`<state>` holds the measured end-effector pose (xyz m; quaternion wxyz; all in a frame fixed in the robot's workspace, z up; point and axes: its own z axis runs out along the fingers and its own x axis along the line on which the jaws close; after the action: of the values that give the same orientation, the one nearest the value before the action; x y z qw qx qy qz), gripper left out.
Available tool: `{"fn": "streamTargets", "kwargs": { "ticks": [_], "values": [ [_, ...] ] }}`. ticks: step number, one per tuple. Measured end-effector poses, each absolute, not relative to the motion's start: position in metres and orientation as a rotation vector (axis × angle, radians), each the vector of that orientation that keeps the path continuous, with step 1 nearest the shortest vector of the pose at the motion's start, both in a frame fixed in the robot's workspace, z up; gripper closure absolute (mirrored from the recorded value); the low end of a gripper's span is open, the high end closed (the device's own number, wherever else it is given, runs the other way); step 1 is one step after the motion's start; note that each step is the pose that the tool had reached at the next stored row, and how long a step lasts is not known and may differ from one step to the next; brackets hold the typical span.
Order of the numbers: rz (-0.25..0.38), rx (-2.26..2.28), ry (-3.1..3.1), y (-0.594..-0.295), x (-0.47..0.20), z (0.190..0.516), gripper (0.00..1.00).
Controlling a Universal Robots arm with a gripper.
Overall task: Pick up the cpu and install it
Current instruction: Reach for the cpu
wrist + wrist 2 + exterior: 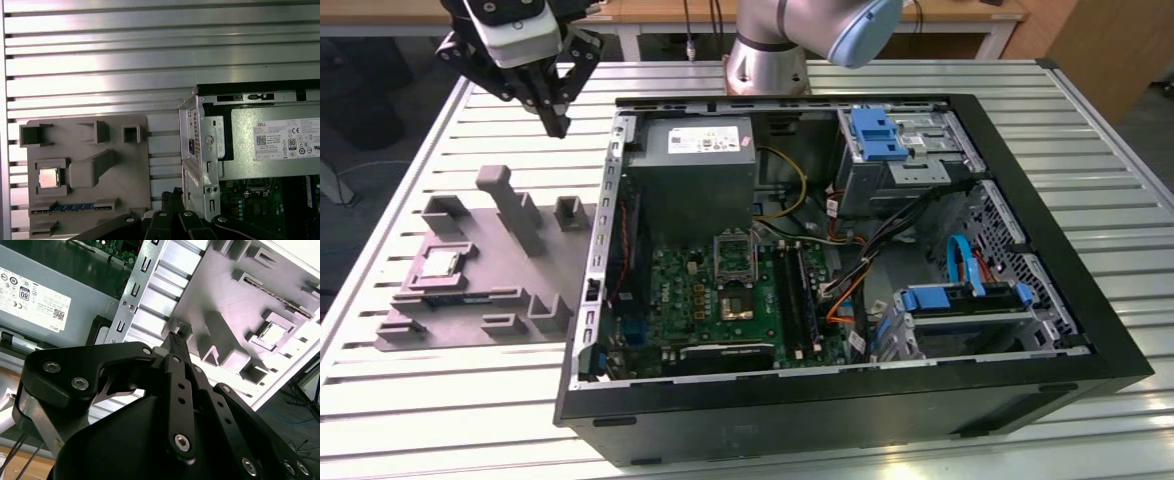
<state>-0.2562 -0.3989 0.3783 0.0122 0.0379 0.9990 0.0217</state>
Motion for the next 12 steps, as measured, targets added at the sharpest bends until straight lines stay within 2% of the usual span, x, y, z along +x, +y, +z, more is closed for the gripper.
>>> {"fn": "streamTargets", "kwargs": {
  "ticks": [12],
  "values": [
    [0.068, 0.118, 3.114, -0.3989, -0.2579, 0.3782, 0.89]
  ]
}}
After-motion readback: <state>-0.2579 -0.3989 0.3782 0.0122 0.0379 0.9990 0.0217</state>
